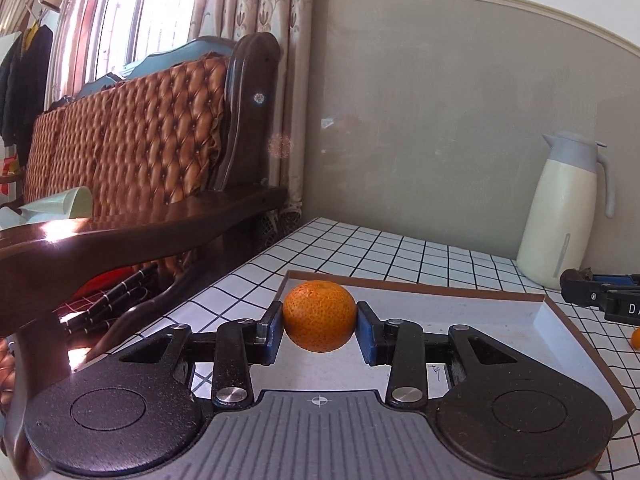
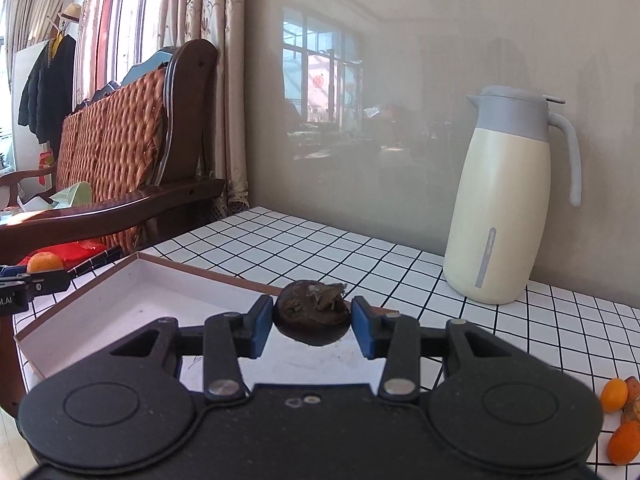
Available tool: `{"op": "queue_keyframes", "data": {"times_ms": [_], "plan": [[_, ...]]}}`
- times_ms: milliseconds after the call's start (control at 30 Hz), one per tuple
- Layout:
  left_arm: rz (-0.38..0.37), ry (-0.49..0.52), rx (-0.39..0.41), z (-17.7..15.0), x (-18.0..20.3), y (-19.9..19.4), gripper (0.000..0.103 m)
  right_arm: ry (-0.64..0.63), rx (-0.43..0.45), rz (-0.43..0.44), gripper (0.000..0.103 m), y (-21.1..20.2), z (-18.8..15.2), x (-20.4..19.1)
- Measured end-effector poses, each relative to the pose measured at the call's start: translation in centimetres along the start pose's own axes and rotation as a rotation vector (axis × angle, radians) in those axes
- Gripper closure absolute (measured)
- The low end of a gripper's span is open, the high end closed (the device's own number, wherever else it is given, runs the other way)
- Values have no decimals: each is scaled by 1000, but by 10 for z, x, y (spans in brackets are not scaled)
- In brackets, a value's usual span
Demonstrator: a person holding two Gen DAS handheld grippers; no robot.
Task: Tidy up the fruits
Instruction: 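Carry both fruits to the brown tray and open both grippers, then withdraw both grippers from the tray back toward the fruit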
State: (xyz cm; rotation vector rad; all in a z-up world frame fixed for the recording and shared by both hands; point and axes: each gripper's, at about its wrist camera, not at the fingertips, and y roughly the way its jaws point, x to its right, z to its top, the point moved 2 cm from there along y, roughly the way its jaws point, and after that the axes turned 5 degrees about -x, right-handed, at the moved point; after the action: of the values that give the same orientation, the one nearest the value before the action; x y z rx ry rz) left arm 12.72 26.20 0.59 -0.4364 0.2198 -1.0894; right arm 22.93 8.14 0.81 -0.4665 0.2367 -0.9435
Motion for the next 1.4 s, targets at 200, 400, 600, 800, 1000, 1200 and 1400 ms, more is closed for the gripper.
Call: {"op": "queue_keyframes", "data": {"times_ms": [200, 400, 600, 800, 1000, 1200, 1400], "plan": [[-5, 10, -10, 5, 8, 14, 64, 8, -30, 0, 69, 18, 4, 6], [93, -4, 20, -2, -1, 17, 0, 24, -17, -43, 6, 31, 10, 21], [97, 9, 42, -2, -1, 13, 0, 61, 21, -27, 6, 30, 10, 28], [99, -13, 34, -1, -1, 12, 0, 38, 19, -34, 6, 25, 6, 18], [128, -42, 24, -1, -6, 9, 0, 84, 28, -87, 6, 18, 9, 20], [159, -37, 36, -4, -5, 6, 0, 105, 61, -122, 6, 12, 6, 25], [199, -25, 35, 0, -4, 0, 0, 172, 34, -123, 6, 13, 6, 36]]}}
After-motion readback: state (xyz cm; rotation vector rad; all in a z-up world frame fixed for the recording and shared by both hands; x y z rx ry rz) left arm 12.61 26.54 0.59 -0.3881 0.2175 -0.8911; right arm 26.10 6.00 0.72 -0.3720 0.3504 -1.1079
